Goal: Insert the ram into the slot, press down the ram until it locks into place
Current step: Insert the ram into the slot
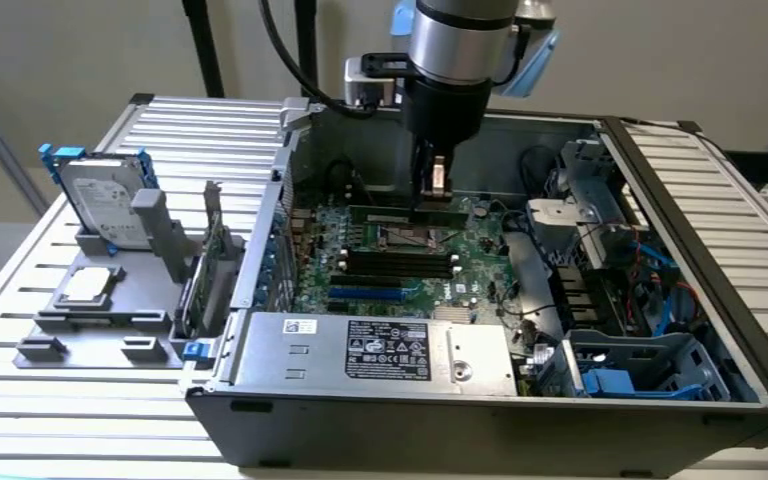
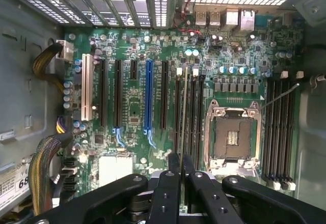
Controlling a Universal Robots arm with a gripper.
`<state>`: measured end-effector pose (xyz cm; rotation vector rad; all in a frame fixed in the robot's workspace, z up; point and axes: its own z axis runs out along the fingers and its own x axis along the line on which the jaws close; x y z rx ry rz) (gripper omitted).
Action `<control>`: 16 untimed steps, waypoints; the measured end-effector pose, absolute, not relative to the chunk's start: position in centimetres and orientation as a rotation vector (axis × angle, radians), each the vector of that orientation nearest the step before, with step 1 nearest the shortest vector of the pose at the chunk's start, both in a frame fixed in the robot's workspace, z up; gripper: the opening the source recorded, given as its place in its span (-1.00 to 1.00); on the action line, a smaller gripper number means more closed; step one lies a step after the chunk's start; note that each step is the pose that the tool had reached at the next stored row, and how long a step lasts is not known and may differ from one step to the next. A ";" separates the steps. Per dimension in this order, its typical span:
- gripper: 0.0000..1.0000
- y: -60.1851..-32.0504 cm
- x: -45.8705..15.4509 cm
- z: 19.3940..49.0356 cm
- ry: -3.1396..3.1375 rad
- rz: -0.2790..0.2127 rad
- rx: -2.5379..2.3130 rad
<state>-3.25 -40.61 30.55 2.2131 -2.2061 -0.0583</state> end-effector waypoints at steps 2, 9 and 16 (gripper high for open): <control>-0.73 -40.6 -3.2 30.2 -2.208 -0.058 2.211; -0.73 -40.7 -3.2 28.9 -2.213 -0.058 2.206; -0.73 -40.9 -3.2 27.6 -2.214 -0.058 2.205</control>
